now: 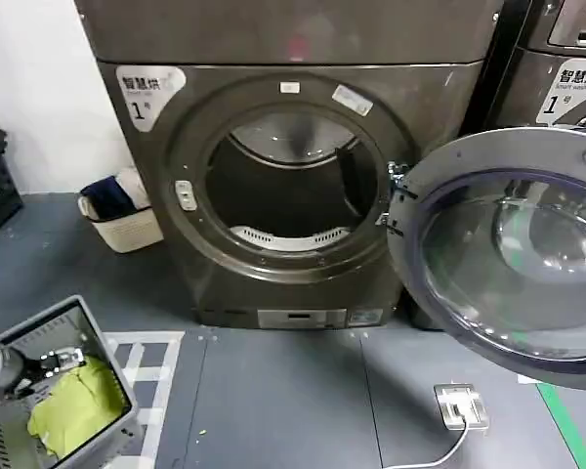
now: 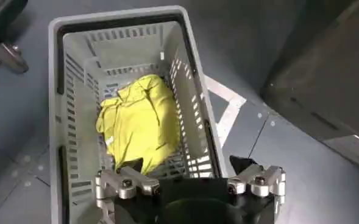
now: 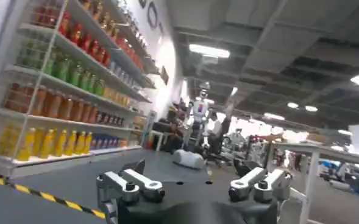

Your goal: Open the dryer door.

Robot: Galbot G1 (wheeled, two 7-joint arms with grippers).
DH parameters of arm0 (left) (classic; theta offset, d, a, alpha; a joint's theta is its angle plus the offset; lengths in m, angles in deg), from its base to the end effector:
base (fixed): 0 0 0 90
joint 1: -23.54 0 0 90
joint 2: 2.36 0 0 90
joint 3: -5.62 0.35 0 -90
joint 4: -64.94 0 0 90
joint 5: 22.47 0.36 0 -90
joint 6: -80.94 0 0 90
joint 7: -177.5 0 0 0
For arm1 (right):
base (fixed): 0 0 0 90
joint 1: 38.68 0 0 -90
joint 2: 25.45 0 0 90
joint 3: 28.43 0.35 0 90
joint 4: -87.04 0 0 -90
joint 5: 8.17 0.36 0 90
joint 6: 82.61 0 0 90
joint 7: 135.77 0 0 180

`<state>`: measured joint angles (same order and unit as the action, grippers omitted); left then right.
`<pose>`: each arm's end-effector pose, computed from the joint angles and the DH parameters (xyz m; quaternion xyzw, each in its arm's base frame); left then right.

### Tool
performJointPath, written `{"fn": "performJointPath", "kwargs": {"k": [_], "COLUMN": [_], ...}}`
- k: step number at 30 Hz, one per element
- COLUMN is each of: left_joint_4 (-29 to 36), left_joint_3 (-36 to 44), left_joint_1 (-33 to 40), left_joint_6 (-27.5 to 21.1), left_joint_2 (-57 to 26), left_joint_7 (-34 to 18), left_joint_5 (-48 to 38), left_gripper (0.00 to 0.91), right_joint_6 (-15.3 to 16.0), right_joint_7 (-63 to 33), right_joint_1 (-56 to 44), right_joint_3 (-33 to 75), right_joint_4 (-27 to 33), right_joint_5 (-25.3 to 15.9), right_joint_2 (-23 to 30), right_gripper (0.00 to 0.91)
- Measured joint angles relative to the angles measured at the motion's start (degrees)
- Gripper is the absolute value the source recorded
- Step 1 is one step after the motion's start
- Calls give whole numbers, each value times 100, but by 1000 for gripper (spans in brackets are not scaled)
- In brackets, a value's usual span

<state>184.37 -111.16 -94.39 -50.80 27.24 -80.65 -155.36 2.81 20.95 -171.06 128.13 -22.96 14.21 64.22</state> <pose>0.2648 0.2203 -0.0981 0.2238 -0.8000 0.1814 0.5262 -0.0523 -0.3117 -0.2570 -0.6492 -0.7467 0.1447 0.0032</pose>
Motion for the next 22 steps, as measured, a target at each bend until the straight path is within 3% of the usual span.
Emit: {"fn": "performJointPath", "kwargs": {"k": [6,22], "left_joint_4": [-62,-108], "left_joint_3": [23,45], "left_joint_1": [-5,13], "left_joint_6": [-18,-28], "left_joint_2": [-15,-51], "left_joint_7": [13,35], "left_joint_5": [29,116], "left_gripper": [907,907], "right_joint_6": [124,-100], "right_joint_7": [-125,-400], "right_joint_1": [9,-16], "right_joint_3": [156,197], "right_joint_4": [76,259], "right_joint_5": [258,297], "right_joint_2": [-56,-50], "right_gripper": [907,907]}}
